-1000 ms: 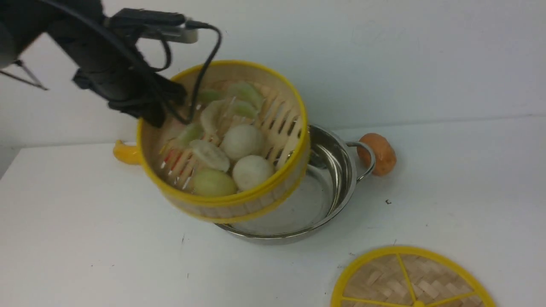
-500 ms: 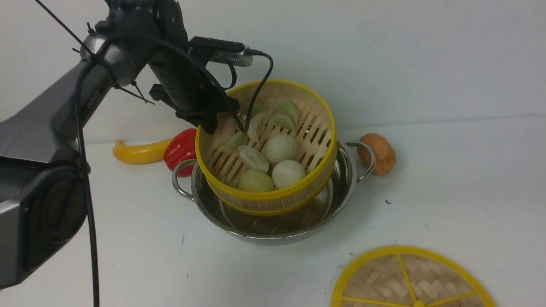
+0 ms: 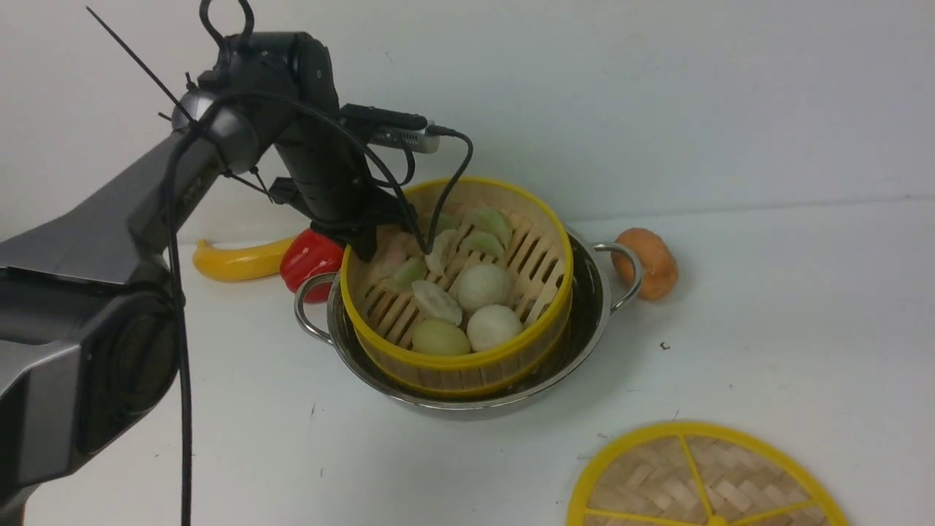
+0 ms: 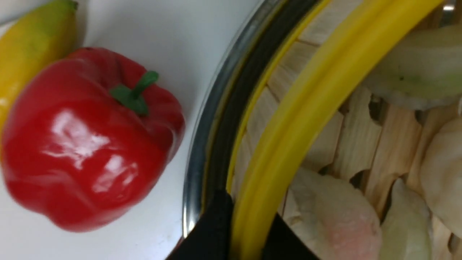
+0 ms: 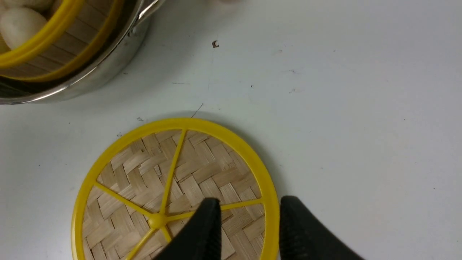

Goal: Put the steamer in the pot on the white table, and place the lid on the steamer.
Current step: 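Place the bamboo steamer basket with dumplings into the steel pot with the left gripper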

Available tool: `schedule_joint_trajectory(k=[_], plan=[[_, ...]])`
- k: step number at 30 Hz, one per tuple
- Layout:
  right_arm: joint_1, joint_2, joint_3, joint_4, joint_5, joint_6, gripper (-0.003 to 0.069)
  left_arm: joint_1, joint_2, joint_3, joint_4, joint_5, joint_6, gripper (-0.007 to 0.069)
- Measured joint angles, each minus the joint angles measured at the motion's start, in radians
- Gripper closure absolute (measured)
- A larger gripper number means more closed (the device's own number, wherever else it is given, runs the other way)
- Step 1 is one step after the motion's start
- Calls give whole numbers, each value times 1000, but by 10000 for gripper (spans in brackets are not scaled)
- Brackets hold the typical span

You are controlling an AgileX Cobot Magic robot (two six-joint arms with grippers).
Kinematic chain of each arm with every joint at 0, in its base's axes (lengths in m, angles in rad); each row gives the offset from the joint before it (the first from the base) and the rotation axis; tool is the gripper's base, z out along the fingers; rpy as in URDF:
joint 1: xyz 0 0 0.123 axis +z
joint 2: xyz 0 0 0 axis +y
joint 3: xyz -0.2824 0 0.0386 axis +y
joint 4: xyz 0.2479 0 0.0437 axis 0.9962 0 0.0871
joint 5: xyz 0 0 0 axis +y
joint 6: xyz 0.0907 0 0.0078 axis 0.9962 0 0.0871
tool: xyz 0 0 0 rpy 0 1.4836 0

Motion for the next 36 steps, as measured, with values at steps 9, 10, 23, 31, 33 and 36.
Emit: schedule_joint_trajectory(k=[9, 10, 23, 31, 33, 36], plan=[[0, 0, 0, 0, 0, 0, 416, 0, 22, -1, -17, -1, 0, 594], [0, 0, 0, 0, 0, 0, 416, -1, 36, -1, -23, -1, 0, 594], [0, 0, 0, 0, 0, 1, 416, -42, 60, -1, 3, -21, 16, 593], [0, 0, 0, 0, 1, 4, 416, -46, 60, -4, 24, -20, 29, 496], [0, 0, 0, 0, 1, 4, 416, -46, 60, -4, 30, -20, 29, 456], [0, 0, 0, 0, 2, 5, 416, -46, 60, -4, 30, -20, 29, 412]])
